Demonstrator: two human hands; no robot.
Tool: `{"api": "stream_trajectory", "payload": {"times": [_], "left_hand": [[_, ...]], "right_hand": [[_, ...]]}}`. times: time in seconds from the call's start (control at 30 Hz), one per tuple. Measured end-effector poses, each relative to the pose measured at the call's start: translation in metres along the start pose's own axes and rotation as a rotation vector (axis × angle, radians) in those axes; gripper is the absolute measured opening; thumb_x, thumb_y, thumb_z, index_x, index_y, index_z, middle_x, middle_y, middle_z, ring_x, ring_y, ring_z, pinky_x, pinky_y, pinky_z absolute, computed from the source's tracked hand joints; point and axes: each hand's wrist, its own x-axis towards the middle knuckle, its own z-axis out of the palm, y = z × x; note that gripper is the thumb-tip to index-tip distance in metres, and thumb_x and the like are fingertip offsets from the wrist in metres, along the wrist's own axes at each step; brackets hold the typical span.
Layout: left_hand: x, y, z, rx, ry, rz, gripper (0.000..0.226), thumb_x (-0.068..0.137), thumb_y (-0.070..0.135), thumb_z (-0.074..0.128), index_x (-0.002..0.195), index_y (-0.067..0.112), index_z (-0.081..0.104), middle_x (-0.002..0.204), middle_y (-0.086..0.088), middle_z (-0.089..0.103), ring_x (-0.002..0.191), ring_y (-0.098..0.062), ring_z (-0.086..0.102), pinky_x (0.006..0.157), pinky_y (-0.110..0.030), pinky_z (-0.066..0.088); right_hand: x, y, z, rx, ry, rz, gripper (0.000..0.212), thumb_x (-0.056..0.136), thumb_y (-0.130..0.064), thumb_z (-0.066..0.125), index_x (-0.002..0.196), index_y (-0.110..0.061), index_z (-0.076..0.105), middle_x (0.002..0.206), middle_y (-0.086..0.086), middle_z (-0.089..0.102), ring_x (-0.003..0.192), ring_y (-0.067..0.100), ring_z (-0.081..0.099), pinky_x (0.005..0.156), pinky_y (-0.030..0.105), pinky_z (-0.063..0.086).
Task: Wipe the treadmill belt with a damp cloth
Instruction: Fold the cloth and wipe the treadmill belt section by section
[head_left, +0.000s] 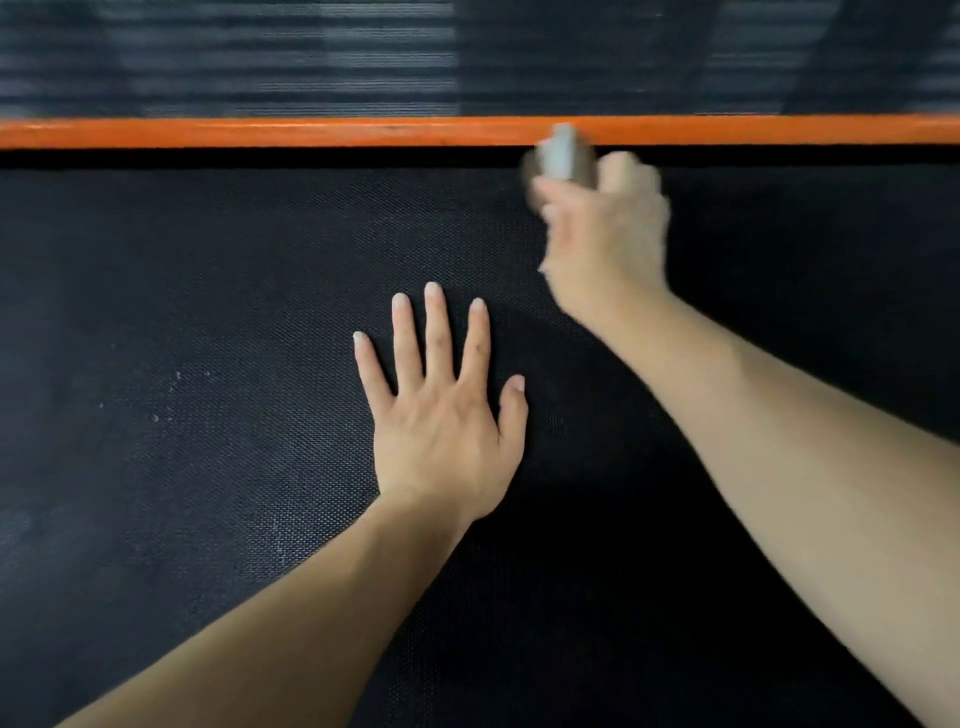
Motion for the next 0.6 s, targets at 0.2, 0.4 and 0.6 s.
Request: {"api": "stream_trajectory", "payload": {"times": [0.2, 0.4, 0.6], "left_hand": [[0.0, 0.0, -0.001, 0.0, -0.015, -0.003, 0.07, 0.102, 0.057, 0.019, 0.164, 0.024, 0.013, 0.173, -0.011, 0.001, 0.159, -0.034, -0.008, 0.123, -0.065, 0.0], [0.0, 0.001, -0.001, 0.003, -0.014, 0.003, 0.072, 0.101, 0.062, 0.018, 0.164, 0.027, 0.012, 0.172, -0.012, 0.001, 0.158, -0.034, -0.009, 0.123, -0.065, -0.001], [-0.001, 0.001, -0.001, 0.016, -0.012, -0.001, 0.071, 0.103, 0.063, 0.016, 0.164, 0.027, 0.013, 0.172, -0.016, 0.002, 0.158, -0.036, -0.007, 0.123, -0.065, -0.003]], "right_hand": [[0.005, 0.015, -0.003, -0.032, -0.059, -0.199, 0.032, 0.093, -0.024, 0.059, 0.124, -0.029, 0.067, 0.11, 0.016, 0.056, 0.102, 0.04, 0.05, 0.082, 0.044, 0.039], [-0.01, 0.079, -0.03, -0.072, 0.028, 0.305, 0.036, 0.1, -0.025, 0.051, 0.134, -0.031, 0.059, 0.127, 0.012, 0.048, 0.116, 0.033, 0.044, 0.097, 0.04, 0.037], [-0.022, 0.101, -0.043, -0.002, -0.129, -0.125, 0.034, 0.098, -0.023, 0.054, 0.131, -0.027, 0.064, 0.112, 0.017, 0.051, 0.106, 0.038, 0.047, 0.094, 0.046, 0.04]]}}
